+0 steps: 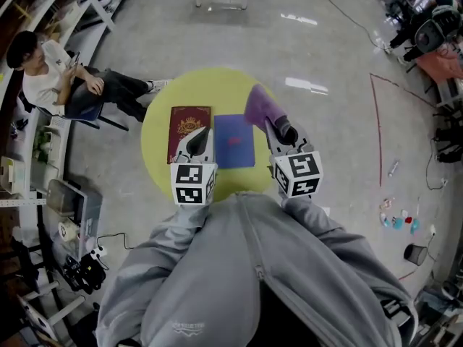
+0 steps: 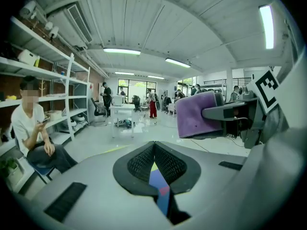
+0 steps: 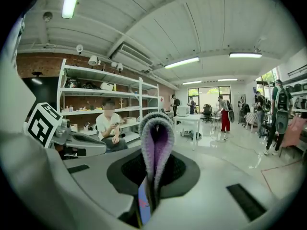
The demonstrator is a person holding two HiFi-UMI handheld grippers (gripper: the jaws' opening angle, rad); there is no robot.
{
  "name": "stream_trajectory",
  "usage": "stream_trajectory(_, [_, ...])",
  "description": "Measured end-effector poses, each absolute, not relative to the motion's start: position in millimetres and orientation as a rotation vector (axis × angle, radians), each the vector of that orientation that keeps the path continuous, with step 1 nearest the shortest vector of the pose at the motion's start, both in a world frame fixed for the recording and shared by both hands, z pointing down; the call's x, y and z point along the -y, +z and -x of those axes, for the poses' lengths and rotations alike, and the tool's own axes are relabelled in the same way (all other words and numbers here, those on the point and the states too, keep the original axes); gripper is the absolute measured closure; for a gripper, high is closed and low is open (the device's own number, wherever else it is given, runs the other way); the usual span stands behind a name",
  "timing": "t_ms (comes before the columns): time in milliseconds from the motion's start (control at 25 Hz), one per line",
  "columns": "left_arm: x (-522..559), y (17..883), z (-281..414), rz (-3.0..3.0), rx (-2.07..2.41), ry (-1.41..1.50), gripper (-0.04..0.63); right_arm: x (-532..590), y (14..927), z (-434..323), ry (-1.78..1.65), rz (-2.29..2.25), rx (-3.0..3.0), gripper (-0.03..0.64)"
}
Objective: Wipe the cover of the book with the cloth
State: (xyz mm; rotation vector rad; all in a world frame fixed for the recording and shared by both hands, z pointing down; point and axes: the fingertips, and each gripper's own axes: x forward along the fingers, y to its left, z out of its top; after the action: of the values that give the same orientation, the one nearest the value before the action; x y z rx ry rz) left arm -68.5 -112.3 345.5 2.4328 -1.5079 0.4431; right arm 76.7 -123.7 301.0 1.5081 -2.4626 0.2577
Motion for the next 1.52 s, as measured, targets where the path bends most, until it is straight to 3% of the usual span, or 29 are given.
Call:
stream_trajectory(600, [87, 217, 55, -2.659, 1.729, 0.130, 0.578, 89, 205, -55, -0.050, -1.616, 2.664, 0.558])
stream_trajectory(1520, [76, 217, 33, -2.643, 1.770, 0.077, 0.578, 87, 219, -56, -0.009, -1.512, 2.715, 0.558])
